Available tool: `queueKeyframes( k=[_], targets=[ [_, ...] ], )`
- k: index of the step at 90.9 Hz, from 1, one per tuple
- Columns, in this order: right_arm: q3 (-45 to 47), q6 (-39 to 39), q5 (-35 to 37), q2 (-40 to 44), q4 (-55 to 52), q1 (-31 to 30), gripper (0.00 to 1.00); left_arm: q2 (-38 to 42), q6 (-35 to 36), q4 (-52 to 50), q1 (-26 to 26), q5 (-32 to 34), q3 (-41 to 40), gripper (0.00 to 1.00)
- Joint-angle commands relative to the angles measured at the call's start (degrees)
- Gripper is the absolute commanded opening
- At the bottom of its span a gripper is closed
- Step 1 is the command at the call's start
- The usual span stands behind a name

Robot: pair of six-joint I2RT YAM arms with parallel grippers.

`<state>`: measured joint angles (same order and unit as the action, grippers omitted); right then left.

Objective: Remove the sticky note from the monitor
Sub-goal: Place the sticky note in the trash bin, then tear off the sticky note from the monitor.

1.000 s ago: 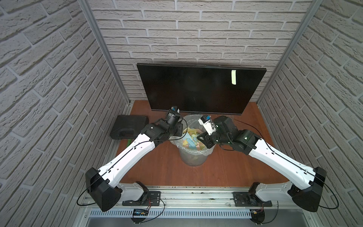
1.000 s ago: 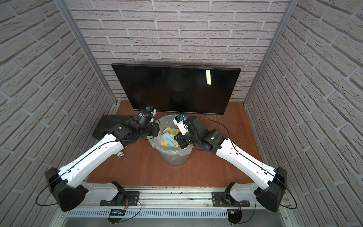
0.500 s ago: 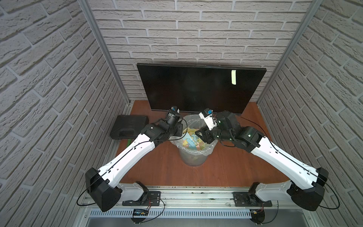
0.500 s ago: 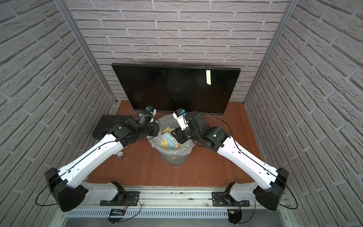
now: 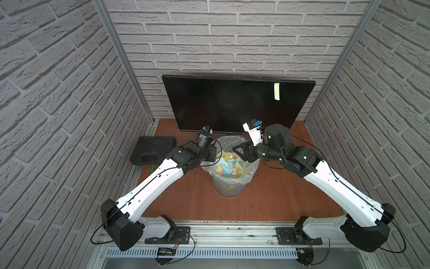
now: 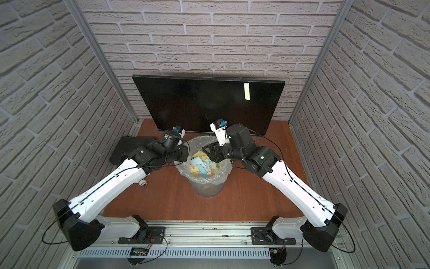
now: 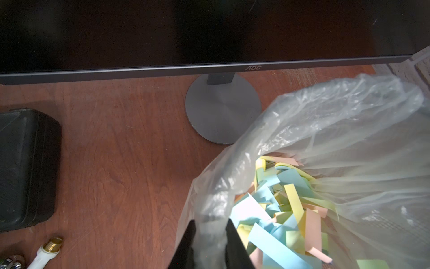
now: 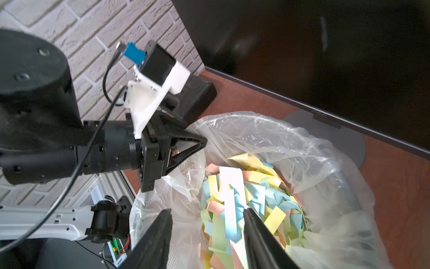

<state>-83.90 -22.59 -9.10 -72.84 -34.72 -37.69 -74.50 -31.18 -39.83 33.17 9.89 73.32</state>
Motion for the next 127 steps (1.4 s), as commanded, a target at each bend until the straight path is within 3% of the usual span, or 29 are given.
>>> queueKeyframes(
  k=[1, 37, 65, 127],
  targets=[
    [0.1, -5.8, -5.8, 3.6, 5.3, 4.0, 0.53, 0.2, 0.1, -1.4, 0.3, -0.7, -1.4, 0.21],
    [3.3, -16.6, -16.8, 7.7, 12.5, 21.7, 0.53, 0.3, 0.0, -1.2, 0.3, -0.9, -1.8, 0.21],
    [3.5, -25.2, -20.4, 7.1, 20.1, 30.8, 0.53, 0.3, -0.1, -1.2, 0.3, -1.0, -2.0, 0.21],
    [-2.5, -31.2, -21.0, 0.8, 30.3, 35.3, 0.47, -0.1, -0.2, -0.6, 0.3, -1.2, -2.1, 0.21]
  ],
)
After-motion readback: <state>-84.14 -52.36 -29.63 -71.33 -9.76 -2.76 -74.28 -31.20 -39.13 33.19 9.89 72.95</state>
